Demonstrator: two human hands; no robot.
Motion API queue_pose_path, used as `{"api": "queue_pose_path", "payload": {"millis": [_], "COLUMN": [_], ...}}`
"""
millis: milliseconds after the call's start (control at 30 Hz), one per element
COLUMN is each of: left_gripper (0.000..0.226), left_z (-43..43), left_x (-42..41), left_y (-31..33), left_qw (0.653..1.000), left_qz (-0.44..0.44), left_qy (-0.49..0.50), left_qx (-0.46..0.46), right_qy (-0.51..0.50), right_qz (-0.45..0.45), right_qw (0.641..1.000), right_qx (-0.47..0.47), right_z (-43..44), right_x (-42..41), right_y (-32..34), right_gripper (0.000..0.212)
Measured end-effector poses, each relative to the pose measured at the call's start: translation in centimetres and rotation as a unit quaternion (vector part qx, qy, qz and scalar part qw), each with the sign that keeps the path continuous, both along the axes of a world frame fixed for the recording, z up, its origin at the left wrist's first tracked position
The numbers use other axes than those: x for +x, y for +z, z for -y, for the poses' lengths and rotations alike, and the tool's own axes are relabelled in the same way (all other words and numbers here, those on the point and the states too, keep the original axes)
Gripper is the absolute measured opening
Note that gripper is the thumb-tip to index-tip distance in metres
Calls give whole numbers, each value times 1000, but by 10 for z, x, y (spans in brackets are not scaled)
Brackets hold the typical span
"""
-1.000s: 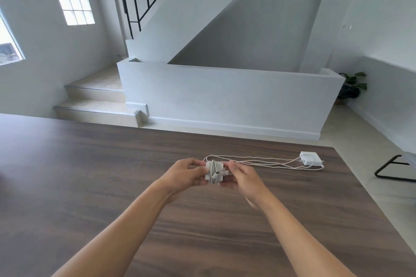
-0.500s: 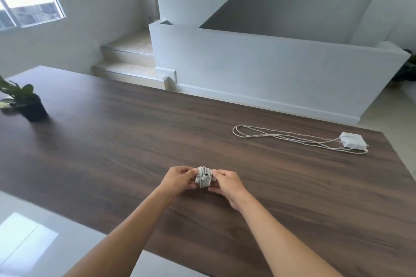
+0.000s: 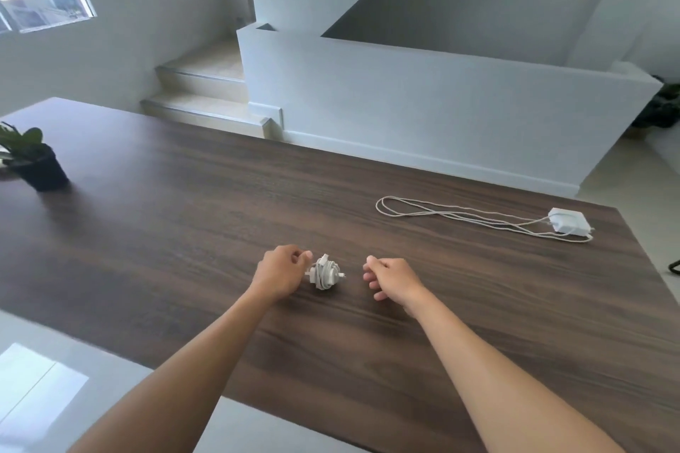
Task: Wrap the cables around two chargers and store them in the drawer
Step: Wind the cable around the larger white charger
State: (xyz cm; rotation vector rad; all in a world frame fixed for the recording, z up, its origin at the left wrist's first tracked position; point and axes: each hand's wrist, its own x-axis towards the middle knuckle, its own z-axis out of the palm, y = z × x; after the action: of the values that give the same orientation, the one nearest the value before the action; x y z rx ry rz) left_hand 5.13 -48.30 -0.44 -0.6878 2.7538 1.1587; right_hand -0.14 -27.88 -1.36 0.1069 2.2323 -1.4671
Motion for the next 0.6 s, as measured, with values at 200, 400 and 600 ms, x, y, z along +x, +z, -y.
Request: {"api": "queue_pose_path", "payload": {"millis": [200,400,600], "left_gripper": [29,26,25], "left_z": [-32,-106,-209], "left_x": [-35,-80,-111], "left_y": [38,54,49], "left_qw": [985,958,925], "left_qz": [-39,-71,-85], "left_qy": [-92,-225,-329], "left_qx": [-138,-164,-168], "right_qy": [-3,12,-4], "right_qz": [-53,-164,-196], "right_qw": [998,977,954], "right_qx": [31,136,225], "right_z": [-50,-101,-181], "right_x": [-25,-40,-53], "right_y": [26,59,69], "right_gripper": [29,36,41]}}
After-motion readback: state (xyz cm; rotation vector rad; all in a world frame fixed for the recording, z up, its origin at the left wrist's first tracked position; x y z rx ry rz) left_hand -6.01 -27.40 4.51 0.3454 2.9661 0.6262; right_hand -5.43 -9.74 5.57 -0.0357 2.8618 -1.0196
